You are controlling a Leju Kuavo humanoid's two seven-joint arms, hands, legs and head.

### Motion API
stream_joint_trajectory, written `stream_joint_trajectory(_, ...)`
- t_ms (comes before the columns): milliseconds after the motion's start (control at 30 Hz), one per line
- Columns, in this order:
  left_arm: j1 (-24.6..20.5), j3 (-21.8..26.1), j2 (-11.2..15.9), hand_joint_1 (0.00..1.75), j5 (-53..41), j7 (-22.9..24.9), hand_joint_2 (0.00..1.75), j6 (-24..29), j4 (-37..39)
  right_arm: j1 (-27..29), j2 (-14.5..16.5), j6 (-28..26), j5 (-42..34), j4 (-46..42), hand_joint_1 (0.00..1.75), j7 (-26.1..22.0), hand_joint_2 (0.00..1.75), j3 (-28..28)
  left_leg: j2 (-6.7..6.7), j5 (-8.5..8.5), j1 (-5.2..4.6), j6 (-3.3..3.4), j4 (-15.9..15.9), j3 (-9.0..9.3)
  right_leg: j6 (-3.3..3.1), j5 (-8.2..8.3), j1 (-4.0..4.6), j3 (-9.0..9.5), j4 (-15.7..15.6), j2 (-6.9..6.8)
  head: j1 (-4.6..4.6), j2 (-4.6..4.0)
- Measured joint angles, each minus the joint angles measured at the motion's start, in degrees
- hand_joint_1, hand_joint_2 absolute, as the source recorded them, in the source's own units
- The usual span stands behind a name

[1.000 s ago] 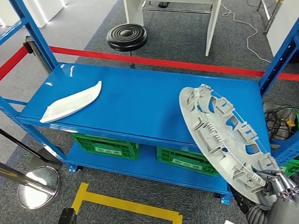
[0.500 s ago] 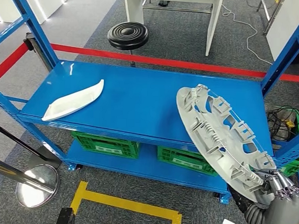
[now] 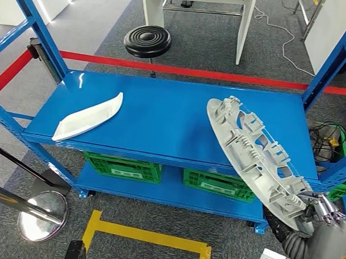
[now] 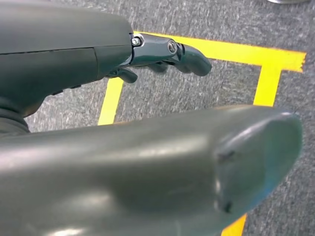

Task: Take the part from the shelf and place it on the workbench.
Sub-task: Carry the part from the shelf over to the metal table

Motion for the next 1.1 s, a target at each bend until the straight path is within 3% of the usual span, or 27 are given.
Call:
stream_joint_trajectory(33, -0.07, 0.0, -0.06, 0.0, 0.01, -0.05, 0.0, 0.0, 0.01, -0.11, -0.15, 0.0, -0.17, 0.03, 1.75, 0.1, 1.75, 0.1, 0.32, 0.87, 0.16, 0.64, -1.86, 1.03, -0.04, -0.91, 0.19, -0.71, 1.46, -0.04, 0.19, 0.0)
stream_joint_trajectory(67, -0.15, 0.01, -0.15, 0.0, 0.01, -0.08, 0.0, 0.0, 0.01, -0.24, -0.33, 0.0, -0.32, 0.07, 1.75, 0.16, 1.75, 0.18, 0.67, 1.25, 0.26, 0.76, -2.66, 1.48, -0.08, -2.26, 0.23, -2.08, 4.04, -0.09, 0.55, -0.01)
stream_joint_trajectory(133, -0.23, 0.01, -0.28, 0.0, 0.01, -0.09, 0.0, -0.01, 0.01, -0.43, -0.61, 0.0, -0.45, 0.1, 1.75, 0.22, 1.75, 0.28, 1.06, 1.2, 0.55, 0.41, -2.7, 1.5, 0.27, -4.6, 0.09, -5.2, 9.9, -0.15, 0.87, -0.01)
stream_joint_trajectory(167, -0.23, 0.01, -0.42, 0.0, 0.01, -0.09, 0.0, -0.01, 0.01, -0.43, -0.73, 0.0, -0.47, 0.11, 1.75, 0.22, 1.75, 0.32, 1.24, 0.91, 0.77, -0.01, -2.34, 1.42, 0.62, -4.57, -0.06, -5.96, 11.15, -0.23, 0.9, -0.01)
stream_joint_trajectory(200, -0.22, 0.01, -0.58, 0.0, 0.01, -0.09, 0.0, -0.05, 0.01, -0.42, -0.86, 0.0, -0.47, 0.14, 1.75, 0.22, 1.75, 0.4, 1.38, 0.53, 1.12, -0.55, -1.79, 1.33, 1.04, -3.47, -0.25, -5.69, 10.39, -0.4, 0.89, -0.01)
stream_joint_trajectory(233, -0.21, 0.01, -0.72, 0.0, 0.01, -0.09, 0.0, -0.09, 0.01, -0.42, -0.99, 0.0, -0.47, 0.17, 1.75, 0.22, 1.75, 0.5, 1.49, -0.02, 1.6, -1.25, -0.96, 1.19, 1.56, -1.62, -0.52, -4.39, 7.72, -0.76, 0.92, -0.01)
stream_joint_trajectory(300, -0.21, 0.01, -0.47, 0.0, 0.01, -0.09, 0.0, -0.13, 0.08, -0.5, -1.18, -0.02, -0.47, 0.33, 1.75, 0.25, 1.75, 0.69, 1.62, -1.5, 2.28, -2.87, 1.45, 0.57, 2.49, 0.15, -0.83, -2.13, 3.05, -1.76, 1.19, -0.01)
stream_joint_trajectory(367, -0.12, -0.02, -0.12, 0.0, 0.01, -0.13, 0.0, -0.06, 0.19, -0.54, -1.24, -0.05, -0.49, 0.49, 1.75, 0.39, 1.75, 0.74, 1.71, -2.72, 2.23, -3.96, 3.51, -0.09, 1.51, -0.78, -0.84, -2.01, 3.15, -2.01, 1.22, -0.01)
stream_joint_trajectory(433, 0.02, -0.04, -0.18, 0.0, 0.02, -0.17, 0.0, -0.01, 0.22, -0.47, -1.25, -0.09, -0.48, 0.54, 1.75, 0.52, 1.75, 0.75, 1.83, -3.1, 2.23, -4.29, 4.14, -0.25, -0.23, -1.21, -0.76, -2.61, 4.5, -1.31, 0.82, -0.01)
stream_joint_trajectory(467, 0.03, -0.05, -0.23, 0.0, 0.02, -0.17, 0.0, -0.02, 0.21, -0.43, -1.24, -0.11, -0.47, 0.54, 1.75, 0.53, 1.75, 0.75, 1.8, -3.5, 2.34, -4.2, 4.49, -0.3, -0.72, -1.25, -0.65, -2.85, 4.79, -1.03, 0.53, -0.01)
stream_joint_trajectory(533, -0.02, -0.05, -0.26, 0.0, 0.01, -0.17, 0.0, -0.01, 0.2, -0.39, -1.23, -0.11, -0.43, 0.53, 1.75, 0.43, 1.75, 0.8, 1.63, -6.26, 2.17, -3.52, 8.3, -1.94, -1.45, -1.17, -0.28, -3.04, 4.83, -0.36, 0.17, -0.01)
stream_joint_trajectory(600, -0.07, -0.07, -0.29, 0.0, 0.01, -0.18, 0.0, 0.01, 0.2, -0.36, -1.23, -0.11, -0.31, 0.51, 1.75, -0.27, 1.75, 0.8, 1.33, -10.55, 1.29, -2.37, 16.79, -5.83, -1.91, -1.03, 0.31, -3.02, 4.58, 0.34, -0.08, -0.01)
stream_joint_trajectory(633, -0.06, -0.08, -0.31, 0.0, 0.02, -0.19, 0.0, 0.02, 0.2, -0.3, -1.23, -0.11, -0.26, 0.49, 1.75, -0.89, 1.75, 0.8, 1.22, -11.94, 0.72, -1.78, 20.68, -7.8, -2.08, -0.99, 0.73, -3.0, 4.5, 0.76, -0.13, -0.01)
stream_joint_trajectory(667, -0.05, -0.1, -0.32, 0.0, 0.02, -0.19, 0.0, 0.04, 0.2, -0.16, -1.22, -0.11, -0.21, 0.4, 1.75, -1.69, 1.75, 0.79, 1.09, -12.31, 0.09, -1.02, 23.02, -9.11, -2.24, -1.01, 1.2, -2.95, 4.46, 1.22, -0.15, -0.01)
stream_joint_trajectory(700, -0.03, -0.11, -0.33, 0.0, 0.02, -0.2, 0.0, 0.07, 0.2, 0.07, -1.2, -0.11, -0.17, 0.19, 1.75, -2.51, 1.75, 0.78, 0.9, -11.51, -0.59, -0.06, 23.13, -9.45, -2.4, -1.06, 1.71, -2.84, 4.44, 1.72, -0.15, -0.01)
stream_joint_trajectory(733, -0.01, -0.14, -0.34, 0.0, 0.02, -0.21, 0.0, 0.09, 0.2, 0.35, -1.17, -0.11, -0.11, -0.19, 1.75, -3.34, 1.75, 0.78, 0.51, -9.65, -1.36, 1.2, 21.05, -8.82, -2.56, -1.12, 2.21, -2.67, 4.41, 2.28, -0.15, -0.01)
stream_joint_trajectory(800, 0.03, -0.15, -0.14, 0.0, 0.02, -0.25, 0.0, 0.18, 0.25, 0.97, -1.08, -0.11, 0.02, -1.31, 1.75, -4.7, 1.75, 0.78, -1.56, -5.56, -2.77, 4.34, 14.52, -6.43, -2.84, -1.17, 2.95, -2.34, 4.23, 3.24, 0.06, -0.01)
stream_joint_trajectory(867, 0.16, -0.16, 0.04, 0.0, 0.0, -0.38, 0.0, 0.37, 0.31, 1.54, -0.99, -0.11, -0.23, -2.61, 1.75, -5.51, 1.75, 0.83, -3.5, -3.6, -3.55, 6.39, 10.66, -5.01, -2.76, -0.95, 2.79, -2.34, 3.89, 4.15, 0.31, -0.01)
stream_joint_trajectory(900, 0.2, -0.15, 0.11, 0.0, 0.04, -0.44, 0.0, 0.52, 0.33, 1.89, -0.98, -0.12, -0.65, -3.3, 1.75, -5.69, 1.75, 0.91, -3.84, -3.48, -3.69, 6.79, 10.21, -4.81, -2.54, -0.77, 2.5, -2.42, 3.64, 4.58, 0.33, -0.01)
stream_joint_trajectory(967, 0.15, -0.11, 0.05, 0.0, 0.05, -0.52, 0.0, 0.81, 0.33, 2.72, -1.07, -0.13, -1.81, -4.81, 1.75, -5.69, 1.75, 1.25, -3.07, -3.01, -3.83, 6.61, 7.9, -3.76, -1.98, -0.53, 2.18, -2.5, 3.05, 5.07, 0.01, -0.01)
stream_joint_trajectory(1033, 0.04, -0.07, -0.07, 0.0, 0.02, -0.54, 0.0, 0.94, 0.33, 3.33, -1.36, -0.13, -2.71, -6.03, 1.75, -5.53, 1.75, 1.67, -1.95, -2.58, -3.45, 5.91, 4.8, -2.18, -1.39, -1.67, 2.4, -3.38, 4.27, 3.19, 0.22, -0.01)
stream_joint_trajectory(1100, 0.12, -0.03, -0.26, 0.0, 0.01, -0.55, 0.0, 0.94, 0.33, 3.52, -1.74, -0.13, -3.15, -6.66, 1.75, -5.46, 1.75, 1.99, -0.78, -2.48, -3.17, 5.09, 3.65, -1.53, -0.66, -4.47, 2.39, -5.89, 9.23, 0.68, 0.57, -0.01)
